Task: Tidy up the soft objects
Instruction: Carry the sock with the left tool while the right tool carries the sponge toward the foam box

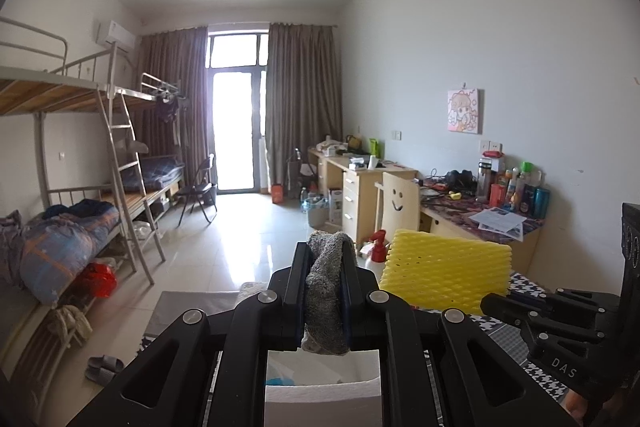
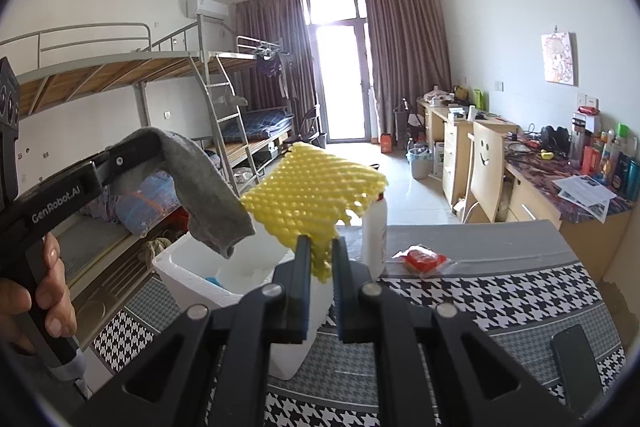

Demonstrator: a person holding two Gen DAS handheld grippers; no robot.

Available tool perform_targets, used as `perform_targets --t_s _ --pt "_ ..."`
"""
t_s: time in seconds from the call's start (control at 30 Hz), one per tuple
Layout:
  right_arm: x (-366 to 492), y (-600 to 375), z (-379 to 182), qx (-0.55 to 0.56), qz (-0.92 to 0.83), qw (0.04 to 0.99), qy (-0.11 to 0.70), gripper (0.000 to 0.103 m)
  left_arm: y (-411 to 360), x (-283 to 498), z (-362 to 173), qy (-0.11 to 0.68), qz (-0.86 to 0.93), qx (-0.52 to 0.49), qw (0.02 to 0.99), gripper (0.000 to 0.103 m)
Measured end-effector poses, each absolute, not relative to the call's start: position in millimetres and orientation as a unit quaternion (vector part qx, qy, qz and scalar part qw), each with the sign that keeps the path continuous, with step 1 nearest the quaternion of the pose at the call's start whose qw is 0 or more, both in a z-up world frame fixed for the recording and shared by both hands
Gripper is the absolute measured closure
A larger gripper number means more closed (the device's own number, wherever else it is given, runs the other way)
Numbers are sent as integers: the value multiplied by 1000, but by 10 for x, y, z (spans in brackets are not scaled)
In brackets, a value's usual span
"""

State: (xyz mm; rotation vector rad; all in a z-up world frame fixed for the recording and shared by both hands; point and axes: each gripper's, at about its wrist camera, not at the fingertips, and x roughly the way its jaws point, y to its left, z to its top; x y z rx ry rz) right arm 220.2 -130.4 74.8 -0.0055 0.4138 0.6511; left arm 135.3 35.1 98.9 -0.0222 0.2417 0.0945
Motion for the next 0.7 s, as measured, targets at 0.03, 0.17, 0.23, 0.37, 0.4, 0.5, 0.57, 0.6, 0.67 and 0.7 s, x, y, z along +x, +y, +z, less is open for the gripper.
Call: perform_targets --t_s 0.03,0.17,0.23,0.37,0.4,0.5,0.57,0.6,0.67,0.7 --pt "2206 -1291 745 -2 319 926 204 90 345 1362 987 121 49 -10 991 89" --pt "2214 -1231 745 -5 324 923 207 90 387 1376 959 125 58 -9 990 89" --pt "2209 -1208 746 -7 326 922 207 90 416 1389 939 128 62 -11 990 89" --pt "2202 -1173 745 -11 329 922 205 90 465 1448 885 140 69 -16 988 89" --pt "2209 -1166 745 -11 330 921 206 90 471 1465 869 144 70 -16 987 89" --pt "2221 -1140 738 -16 331 920 208 90 494 1496 834 150 68 -16 986 89" --pt "2229 -1129 725 -19 332 920 210 90 501 1510 821 152 68 -17 986 89" --pt "2235 -1122 726 -20 331 919 211 90 509 1526 814 155 69 -18 985 89" --pt "2245 -1099 721 -22 331 919 212 90 518 1553 803 159 69 -18 985 89" --pt "2241 -1089 719 -23 331 919 213 90 528 1569 795 161 70 -19 984 89"
